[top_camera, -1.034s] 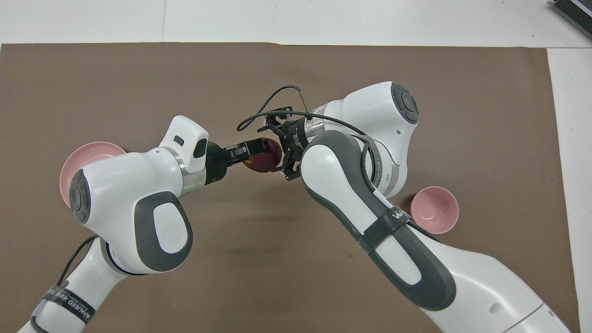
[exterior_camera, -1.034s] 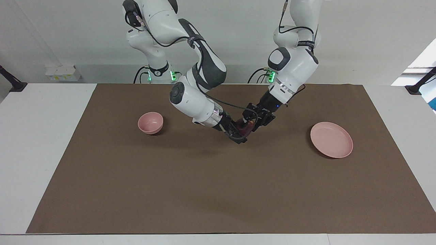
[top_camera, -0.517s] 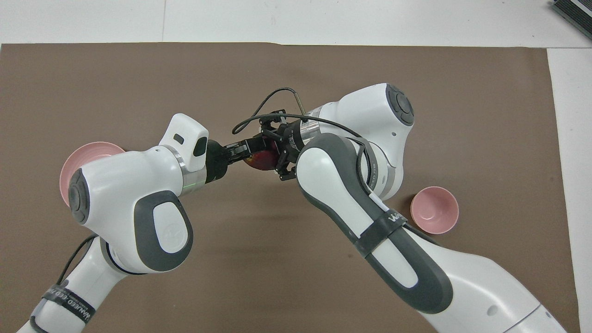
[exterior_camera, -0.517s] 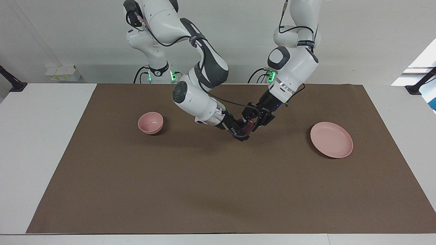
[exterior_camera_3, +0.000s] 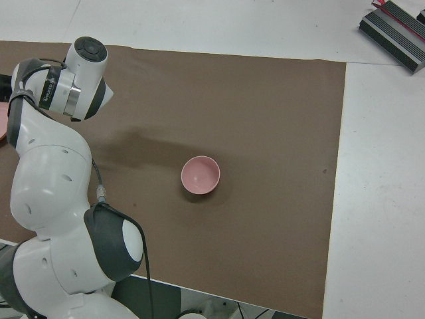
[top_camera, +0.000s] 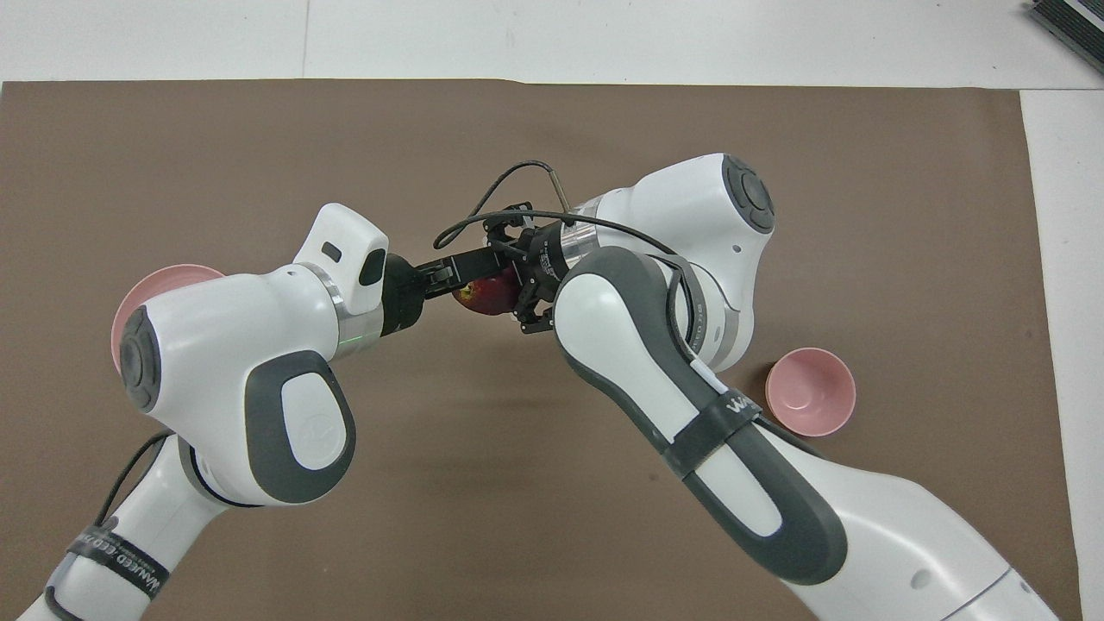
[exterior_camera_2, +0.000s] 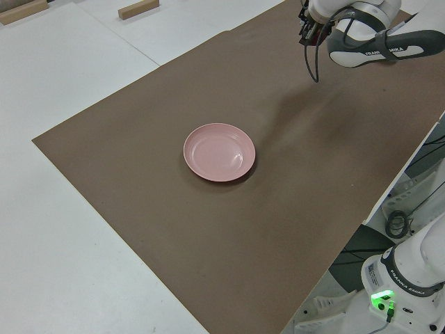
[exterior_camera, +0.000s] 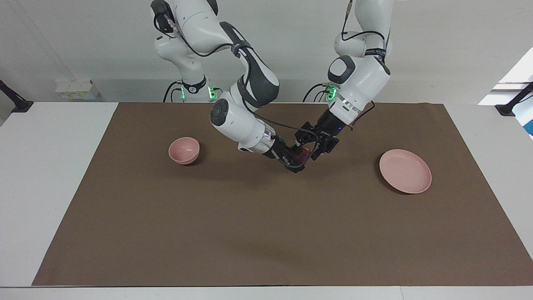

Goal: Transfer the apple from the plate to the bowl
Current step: 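Grasp the apple with the right gripper while the left gripper releases it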

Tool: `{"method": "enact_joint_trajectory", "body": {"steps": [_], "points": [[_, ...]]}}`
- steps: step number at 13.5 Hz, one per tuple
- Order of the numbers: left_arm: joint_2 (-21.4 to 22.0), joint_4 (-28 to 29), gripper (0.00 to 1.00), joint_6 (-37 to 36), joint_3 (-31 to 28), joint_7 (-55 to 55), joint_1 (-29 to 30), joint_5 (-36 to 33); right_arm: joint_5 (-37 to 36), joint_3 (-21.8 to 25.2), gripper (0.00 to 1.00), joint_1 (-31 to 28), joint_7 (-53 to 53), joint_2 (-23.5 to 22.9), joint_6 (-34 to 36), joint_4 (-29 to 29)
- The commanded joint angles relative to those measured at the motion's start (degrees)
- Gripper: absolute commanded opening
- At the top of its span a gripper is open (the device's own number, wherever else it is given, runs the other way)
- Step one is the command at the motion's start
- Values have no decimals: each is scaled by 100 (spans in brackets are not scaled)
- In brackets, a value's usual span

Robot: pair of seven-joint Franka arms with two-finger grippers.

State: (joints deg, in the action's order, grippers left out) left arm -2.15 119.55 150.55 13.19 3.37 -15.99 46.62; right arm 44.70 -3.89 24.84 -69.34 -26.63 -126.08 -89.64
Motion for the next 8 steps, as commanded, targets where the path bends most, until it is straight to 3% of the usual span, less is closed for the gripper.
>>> {"method": "enact_joint_trajectory", "body": {"steps": [1,5,8], "points": [[153,-72,100,-717,-62,85,375,-625,118,-33,19,-76,306,88,-4,-88],[294,-387,100,-2053,-71,67,1026,-1917,74,10,19,-286,1079,368,162,-475],[207,-783,100,-2626,-71,6,1264,-2901,-740,37,18,-567,1808,614,628,-501]]}}
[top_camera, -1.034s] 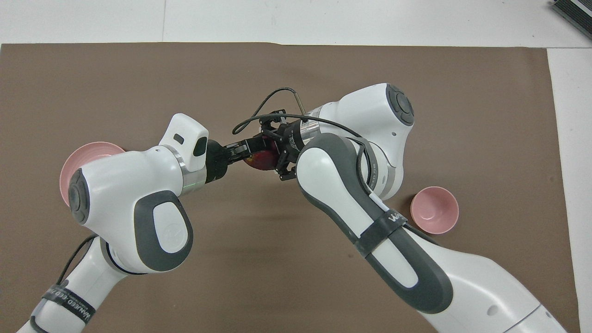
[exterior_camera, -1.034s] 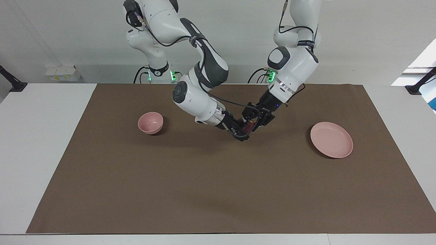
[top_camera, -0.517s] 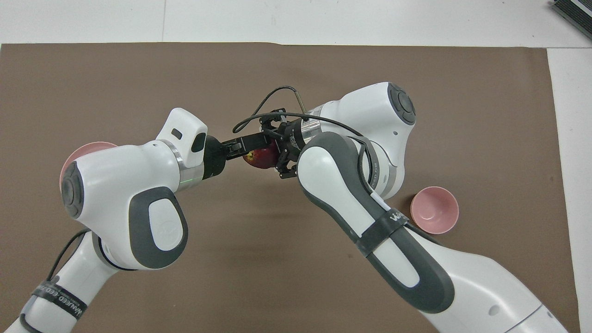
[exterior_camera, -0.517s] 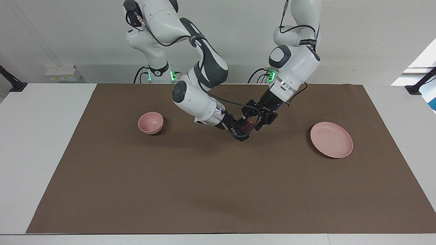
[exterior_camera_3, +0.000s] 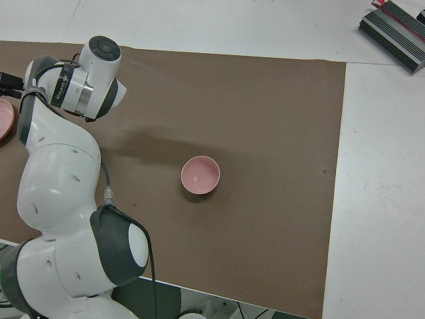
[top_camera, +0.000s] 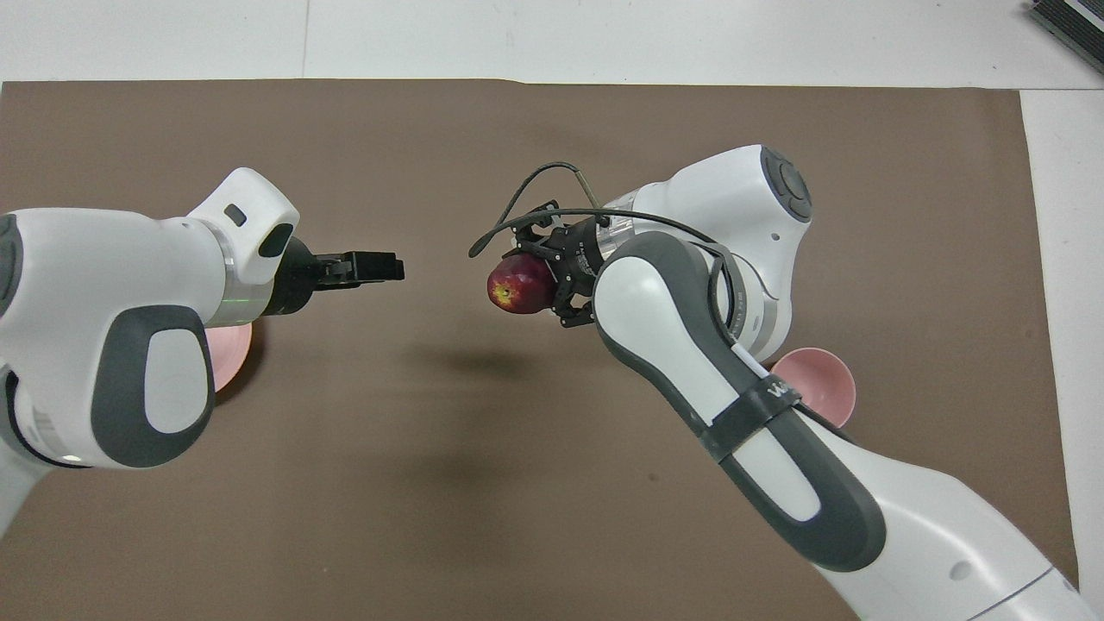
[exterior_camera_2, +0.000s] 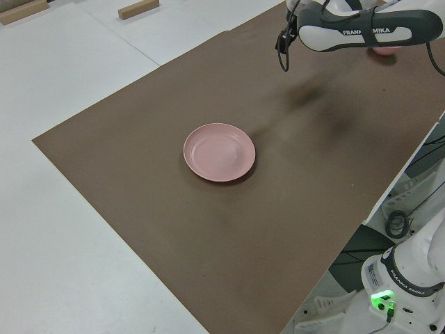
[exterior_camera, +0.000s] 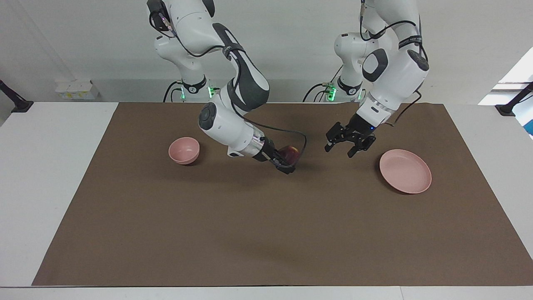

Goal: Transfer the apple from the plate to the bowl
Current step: 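Carry the apple with the right gripper to the bowl while the left withdraws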

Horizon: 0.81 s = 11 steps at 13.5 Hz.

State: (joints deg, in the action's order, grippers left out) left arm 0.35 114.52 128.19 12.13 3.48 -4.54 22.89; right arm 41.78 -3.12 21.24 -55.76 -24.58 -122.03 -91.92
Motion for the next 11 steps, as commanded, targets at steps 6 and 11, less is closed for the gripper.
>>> {"method": "enact_joint_trajectory", "body": {"steps": [6,11], "points": [[-227,-1422,100,-1654,35,-260,489,-1944,-2171,-30,18,-611,2277,814,654,-274],[-184,-2441,100,-2902,9,-339,489,-2384,-3454,-39,18,-857,3772,1034,725,-607]]}}
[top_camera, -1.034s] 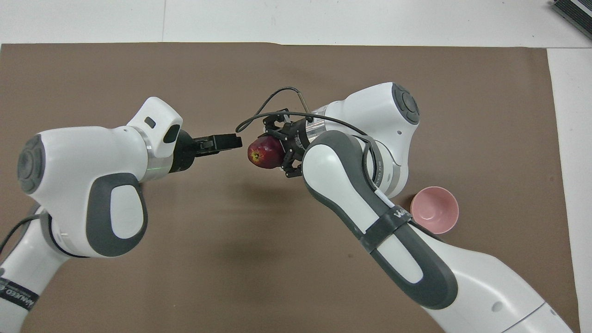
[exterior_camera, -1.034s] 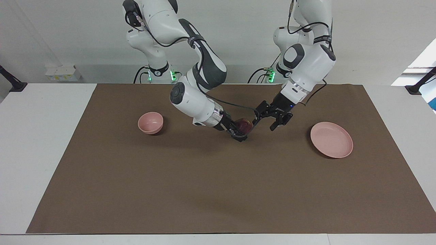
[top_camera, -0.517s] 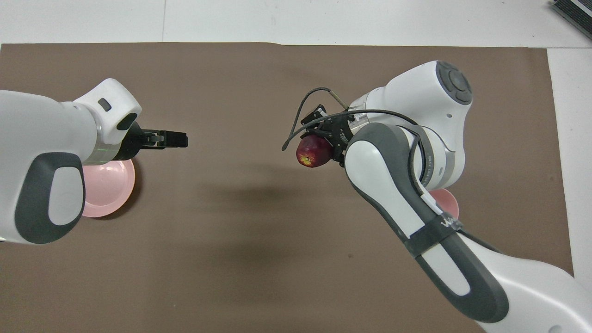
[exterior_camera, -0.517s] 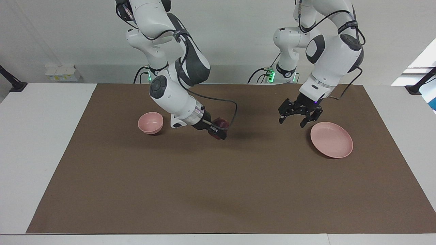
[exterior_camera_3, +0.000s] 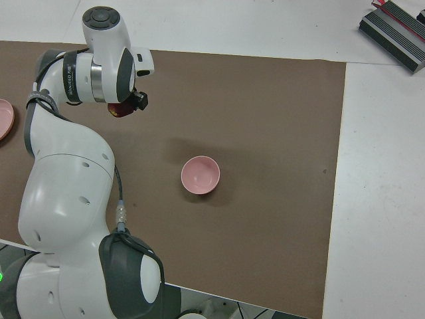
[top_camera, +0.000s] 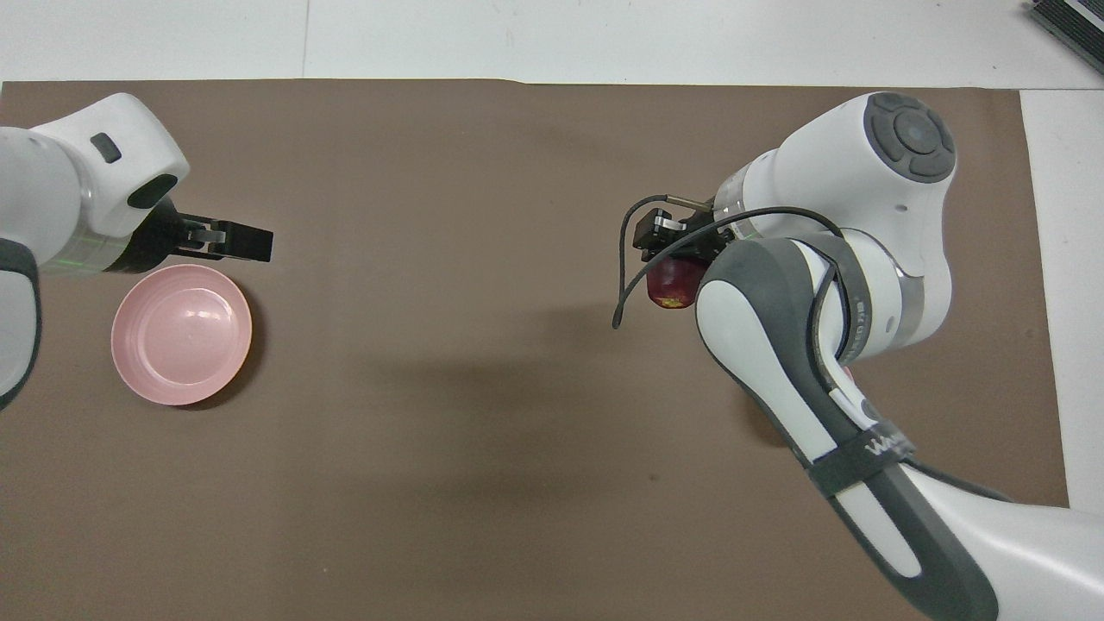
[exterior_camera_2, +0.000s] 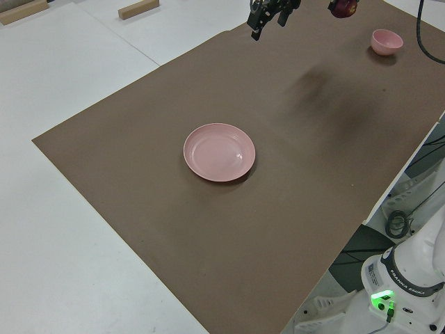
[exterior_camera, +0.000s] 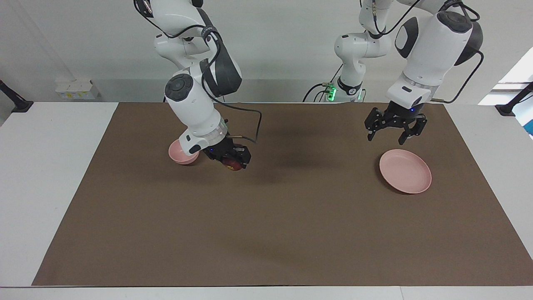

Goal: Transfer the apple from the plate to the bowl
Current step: 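Carry the apple with the right gripper to the bowl while the left withdraws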

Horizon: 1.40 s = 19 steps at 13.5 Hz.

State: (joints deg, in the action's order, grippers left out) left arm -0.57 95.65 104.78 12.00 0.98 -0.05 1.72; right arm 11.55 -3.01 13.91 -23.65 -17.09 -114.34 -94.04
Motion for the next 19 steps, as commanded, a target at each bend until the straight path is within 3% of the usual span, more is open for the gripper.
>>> {"method": "enact_joint_trajectory", "body": {"steps": [1,4,8,12,16,17,18,19], "points": [[-101,-773,100,-886,4,-168,48,-321,-713,-51,18,-160,816,372,-105,-578],[-31,-969,100,-1600,-127,-511,250,-313,-883,-42,18,-467,1641,811,-701,-1509],[-22,-1047,100,-1786,-232,-520,277,-313,-892,-51,18,-959,2593,1601,-1677,-3160],[-22,-1092,100,-1645,-409,-1010,268,-269,-901,-42,18,-1152,2927,2024,-1924,-3927],[101,-1083,100,-1654,-646,-1091,259,-278,-901,-51,21,-1320,3271,2025,-2944,-4710],[101,-1083,100,-1654,-663,-1091,259,-339,-892,-51,84,-1312,3175,2016,-2936,-4702],[101,-1083,100,-1654,-690,-1091,233,-348,-892,-51,100,-1320,3113,2008,-2910,-4685],[101,-1083,100,-1671,-777,-1091,155,-339,-892,-51,100,-1303,3043,2068,-2875,-4667]]}}
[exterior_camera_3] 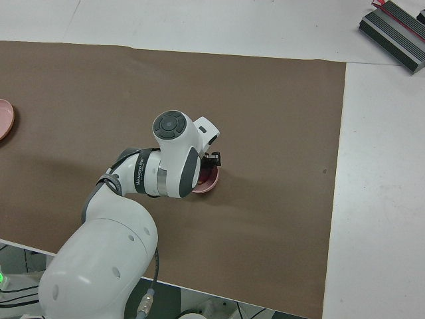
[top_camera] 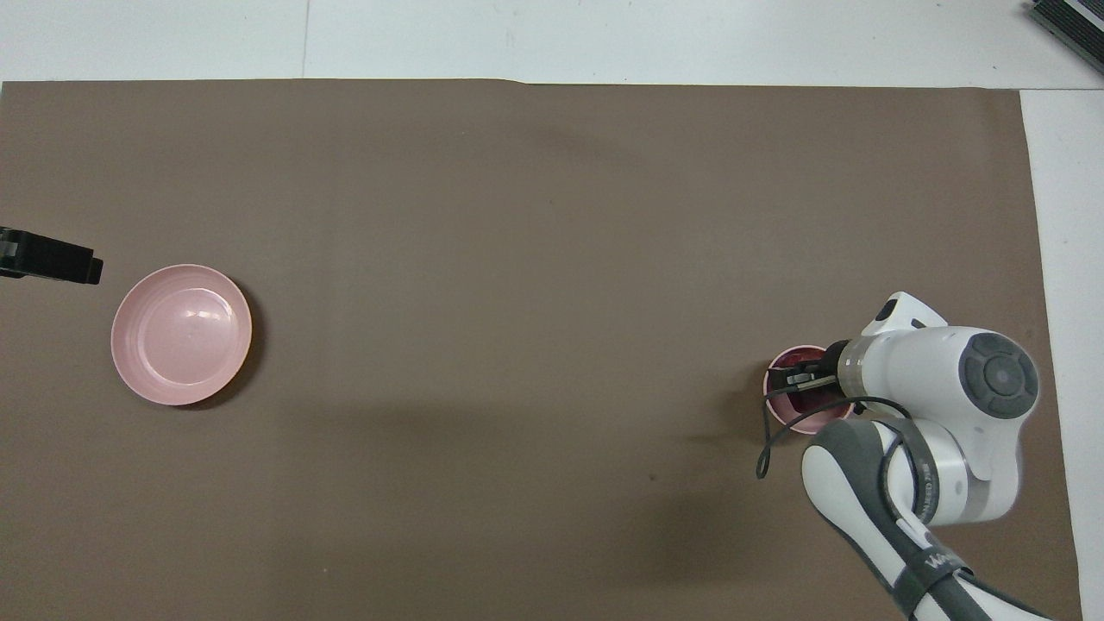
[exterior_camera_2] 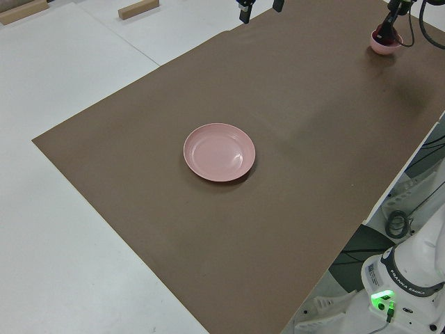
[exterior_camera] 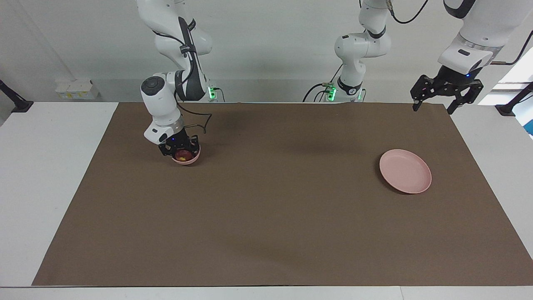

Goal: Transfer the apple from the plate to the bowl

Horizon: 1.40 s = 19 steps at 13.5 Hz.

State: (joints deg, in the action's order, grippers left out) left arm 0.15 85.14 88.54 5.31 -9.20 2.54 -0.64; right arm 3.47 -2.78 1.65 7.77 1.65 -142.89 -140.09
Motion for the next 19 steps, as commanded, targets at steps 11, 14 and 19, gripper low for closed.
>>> {"method": "enact_joint_trajectory", "body": {"steps": [11,14,19], "points": [[161,29,100,-250,-980,-425,-834,-33,-179,-56,100,-393,-1340,12,3572,3449],[179,37,100,-267,-1023,-425,-826,-33,-171,-56,100,-464,-1340,-59,4565,4303],[231,37,100,-530,-989,-337,-887,-33,-189,-65,100,-543,-1340,-541,5911,5594]]}}
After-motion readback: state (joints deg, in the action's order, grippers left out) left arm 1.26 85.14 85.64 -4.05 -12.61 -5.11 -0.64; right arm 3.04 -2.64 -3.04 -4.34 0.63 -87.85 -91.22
